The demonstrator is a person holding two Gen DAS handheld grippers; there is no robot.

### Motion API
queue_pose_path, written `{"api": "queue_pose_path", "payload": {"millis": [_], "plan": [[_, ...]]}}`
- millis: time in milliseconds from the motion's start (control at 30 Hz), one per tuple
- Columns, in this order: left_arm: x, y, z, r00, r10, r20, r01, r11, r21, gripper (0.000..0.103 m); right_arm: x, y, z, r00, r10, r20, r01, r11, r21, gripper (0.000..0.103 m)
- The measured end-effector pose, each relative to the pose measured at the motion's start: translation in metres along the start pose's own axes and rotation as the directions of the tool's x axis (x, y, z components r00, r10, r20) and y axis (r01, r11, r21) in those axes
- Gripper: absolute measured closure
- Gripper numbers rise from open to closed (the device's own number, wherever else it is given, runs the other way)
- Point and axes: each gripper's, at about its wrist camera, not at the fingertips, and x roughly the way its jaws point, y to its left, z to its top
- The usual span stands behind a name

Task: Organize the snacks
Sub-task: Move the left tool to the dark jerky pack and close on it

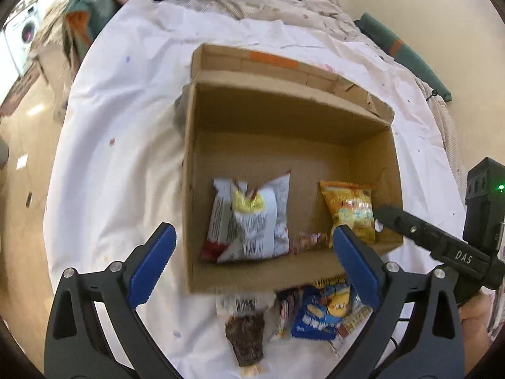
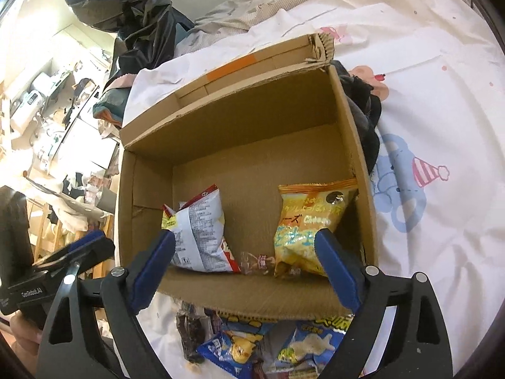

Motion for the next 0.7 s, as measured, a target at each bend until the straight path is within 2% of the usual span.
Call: {"api": "queue_pose_path", "payload": {"millis": [200, 467, 700], "plan": [[-0.01, 0.003, -0.022, 0.998, 0.065, 0.014, -0.065, 0.998, 0.008, 0.005, -0.024, 0.006, -0.015, 0.999, -0.023, 0.032, 0.024, 0.999, -0.043, 0.011], [-0.003, 0.019, -0.068, 0.995, 0.062, -0.073, -0.071, 0.99, -0.124, 0.005, -0.051, 0.003, -0.038, 0.996, -0.065, 0.053, 0.068, 0.996, -0.055, 0.011], [0.032, 0.023, -0.105, 0.976, 0.132, -0.172, -0.169, 0.961, -0.218, 0.005, -0.069, -0.01, -0.061, 0.997, -0.057, 0.057, 0.057, 0.998, 0.01, 0.011]]}}
